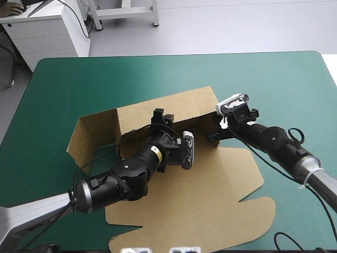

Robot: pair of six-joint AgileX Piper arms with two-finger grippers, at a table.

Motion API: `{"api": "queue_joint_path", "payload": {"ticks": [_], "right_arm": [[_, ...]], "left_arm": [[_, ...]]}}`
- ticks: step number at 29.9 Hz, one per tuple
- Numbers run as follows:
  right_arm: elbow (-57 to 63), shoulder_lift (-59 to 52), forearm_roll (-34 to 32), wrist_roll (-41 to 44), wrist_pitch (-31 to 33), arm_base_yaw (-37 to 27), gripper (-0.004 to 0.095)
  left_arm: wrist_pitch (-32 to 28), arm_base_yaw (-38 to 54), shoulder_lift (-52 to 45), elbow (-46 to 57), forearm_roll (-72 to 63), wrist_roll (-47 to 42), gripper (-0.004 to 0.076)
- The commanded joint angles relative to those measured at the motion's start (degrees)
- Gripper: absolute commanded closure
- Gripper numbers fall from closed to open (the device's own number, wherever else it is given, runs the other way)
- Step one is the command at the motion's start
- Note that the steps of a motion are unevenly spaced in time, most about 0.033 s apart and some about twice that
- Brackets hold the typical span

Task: Fold the box

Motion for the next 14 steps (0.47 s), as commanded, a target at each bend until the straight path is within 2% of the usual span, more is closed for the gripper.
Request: {"api": "queue_joint_path", "payload": {"ticks": [1, 5, 7, 9, 12, 13, 14], "right_arm": [[-2.0, -2.1, 1.0, 0.2, -2.3, 0.1, 0.0926], [-2.0, -2.1, 0.7, 0.1, -2.5, 0.1, 0.0926], [-2.0, -2.1, 0.7, 0.1, -2.5, 0.1, 0.0926], [-2.0, -2.1, 0.6, 0.1, -2.3, 0.1, 0.0927], [-2.0, -2.1, -0.2, 0.1, -2.3, 0.1, 0.0927], [-2.0, -2.1, -0.7, 0.1, -2.2, 0.1, 0.0927], [-2.0, -2.1, -0.8, 0.1, -2.2, 0.1, 0.0927]], "left_arm": [[3.3, -4.1, -3.3, -1.5, 2.5, -0.7, 0.0206], [7.7, -9.5, -4.1, -1.8, 6.3, -0.7, 0.0214], [8.5, -11.7, -4.3, -2.6, 7.0, 0.4, 0.0267], [8.6, -13.3, -4.4, -4.3, 7.1, 0.3, 0.0383], [8.4, -13.7, -4.4, -7.5, 7.0, 0.5, 0.0620], [8.5, -13.7, -4.4, -9.0, 6.7, 1.0, 0.0723], [8.5, -13.7, -4.4, -10.1, 6.2, 3.0, 0.0720]]}}
